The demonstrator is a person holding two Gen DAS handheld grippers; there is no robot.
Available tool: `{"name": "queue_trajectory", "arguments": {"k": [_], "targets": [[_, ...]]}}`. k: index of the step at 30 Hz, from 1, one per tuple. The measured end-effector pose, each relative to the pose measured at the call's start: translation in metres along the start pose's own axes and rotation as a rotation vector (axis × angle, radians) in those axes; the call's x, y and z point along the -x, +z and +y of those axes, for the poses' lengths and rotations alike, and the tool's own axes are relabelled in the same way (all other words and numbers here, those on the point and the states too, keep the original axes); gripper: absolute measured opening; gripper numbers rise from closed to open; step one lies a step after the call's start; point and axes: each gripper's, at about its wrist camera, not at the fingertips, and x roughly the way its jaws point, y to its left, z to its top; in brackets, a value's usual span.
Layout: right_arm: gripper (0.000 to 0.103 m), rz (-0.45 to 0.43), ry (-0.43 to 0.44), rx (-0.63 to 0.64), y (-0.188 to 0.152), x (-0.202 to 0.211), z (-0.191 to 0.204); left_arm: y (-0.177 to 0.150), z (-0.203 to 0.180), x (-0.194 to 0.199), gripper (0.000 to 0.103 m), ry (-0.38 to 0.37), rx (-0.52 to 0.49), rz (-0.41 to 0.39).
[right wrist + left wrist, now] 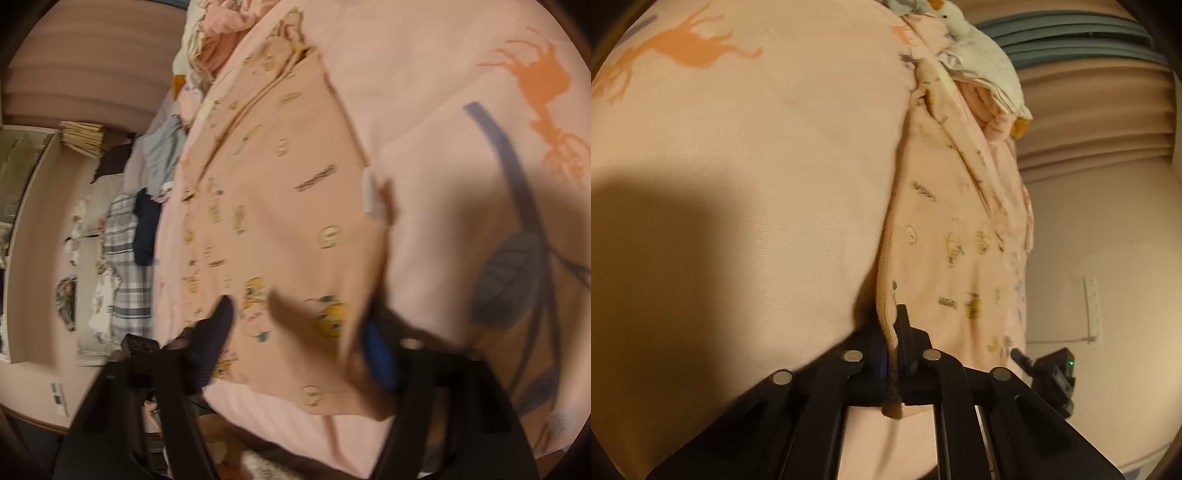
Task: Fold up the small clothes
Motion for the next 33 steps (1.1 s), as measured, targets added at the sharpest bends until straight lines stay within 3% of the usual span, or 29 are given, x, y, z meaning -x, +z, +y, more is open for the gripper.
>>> {"name": "queue_trajectory", "arguments": {"k": [1,3,4,9,12,18,23,27,29,33], "targets": [[0.039,-0.006,-0.026,0.008,0.0,0.0,-0.002,0.0,0.0,0.0,0.008,-0.003,0.002,-0.01],[0.009,-0.021,-0.079,0.013,0.001,-0.001,-0.004,-0.002,-0.006,0.0,0.008,0.039,-0.032,-0.021],[0.005,-0.031,-0.119,0.031,0.001,-0.002,-0.005,-0.003,-0.009,0.0,0.008,0.055,-0.047,-0.025],[0.005,-0.058,-0.114,0.044,0.002,-0.004,-0.008,-0.005,-0.015,0.002,0.006,0.077,-0.057,-0.06],[0.006,-0.065,-0.041,0.024,0.003,-0.001,-0.01,-0.006,-0.021,0.004,0.004,0.052,-0.078,-0.071],[0.007,-0.166,0.319,0.04,0.009,0.029,0.004,0.006,-0.026,0.006,0.003,-0.186,-0.002,-0.056],[0.007,-0.216,0.434,0.041,0.033,0.033,0.033,0.038,-0.063,0.003,0.003,-0.287,-0.023,-0.07],[0.007,-0.231,0.474,0.054,0.066,0.029,0.061,0.088,-0.1,0.004,0.003,-0.33,-0.037,-0.115],[0.006,-0.244,0.455,0.057,0.087,0.031,0.07,0.123,-0.117,0.001,0.003,-0.339,-0.056,-0.143],[0.006,-0.263,0.34,0.013,0.161,0.021,0.074,0.189,-0.133,-0.024,0.003,-0.254,-0.045,-0.207]]}}
